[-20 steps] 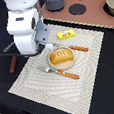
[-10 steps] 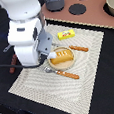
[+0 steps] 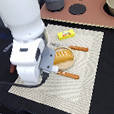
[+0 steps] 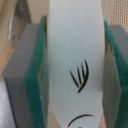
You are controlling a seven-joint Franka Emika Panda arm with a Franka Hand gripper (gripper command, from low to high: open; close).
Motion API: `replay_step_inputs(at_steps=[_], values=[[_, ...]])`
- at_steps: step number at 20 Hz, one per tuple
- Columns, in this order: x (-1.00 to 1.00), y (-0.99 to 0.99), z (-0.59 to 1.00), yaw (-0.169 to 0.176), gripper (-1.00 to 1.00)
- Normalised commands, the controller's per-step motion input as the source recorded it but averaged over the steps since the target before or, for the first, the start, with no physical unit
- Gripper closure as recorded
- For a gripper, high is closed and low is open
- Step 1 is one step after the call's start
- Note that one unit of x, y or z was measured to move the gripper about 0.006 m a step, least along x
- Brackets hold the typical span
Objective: Interact with the objects in diverse but meaningful ways.
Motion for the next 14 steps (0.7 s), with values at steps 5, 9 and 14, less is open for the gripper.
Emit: replay_step_inputs(at_steps=[5,9,14], values=[[0.31,-0.32,-0.28,-0.009,1.00],[0.15,-0.13,-0.20,0.000,-1.00],[0.25,-0.02,0.28,-0.001,-1.00]])
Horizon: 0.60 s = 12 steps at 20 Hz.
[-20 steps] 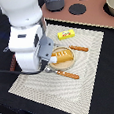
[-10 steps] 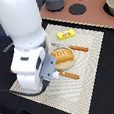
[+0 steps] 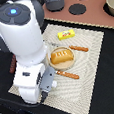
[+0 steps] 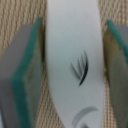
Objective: Interact with the objects in diverse but meaningful ways.
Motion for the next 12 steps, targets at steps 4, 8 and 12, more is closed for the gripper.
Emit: replay_step_inputs(at_steps=[4,8,12], values=[[0.36,0.02,0.98,-0.047,-1.00],[0.23,0.08,1.00,-0.087,-1.00],[0.00,0.38,0.94,-0.046,-1.00]])
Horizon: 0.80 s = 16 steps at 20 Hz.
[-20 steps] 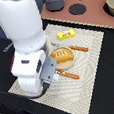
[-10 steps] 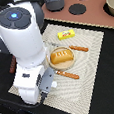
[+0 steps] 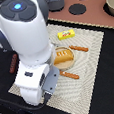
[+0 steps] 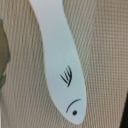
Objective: Interact with the objects in diverse but meaningful ways.
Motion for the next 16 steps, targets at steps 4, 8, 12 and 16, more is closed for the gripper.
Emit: replay_step_inputs(at_steps=[4,8,12,16], values=[[-0.24,0.63,0.67,-0.006,-1.00],[-0.43,0.82,0.50,0.008,-1.00],[-0.40,0.85,0.42,0.014,-1.00],[-0.36,0.87,0.35,0.009,-1.00]])
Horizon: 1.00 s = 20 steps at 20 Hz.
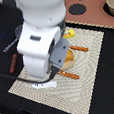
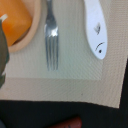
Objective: Interact with the objects in diverse but meaningful ways.
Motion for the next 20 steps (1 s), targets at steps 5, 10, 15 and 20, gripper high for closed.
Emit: replay_step_inputs(at_steps=[5,10,15,20], values=[[-0.17,0.83,0.31,0.010,-1.00],[0.12,0.82,0.24,0.025,-1.00],[0.18,0.81,0.02,0.039,-1.00],[0.11,0.77,-0.11,0.058,-1.00]])
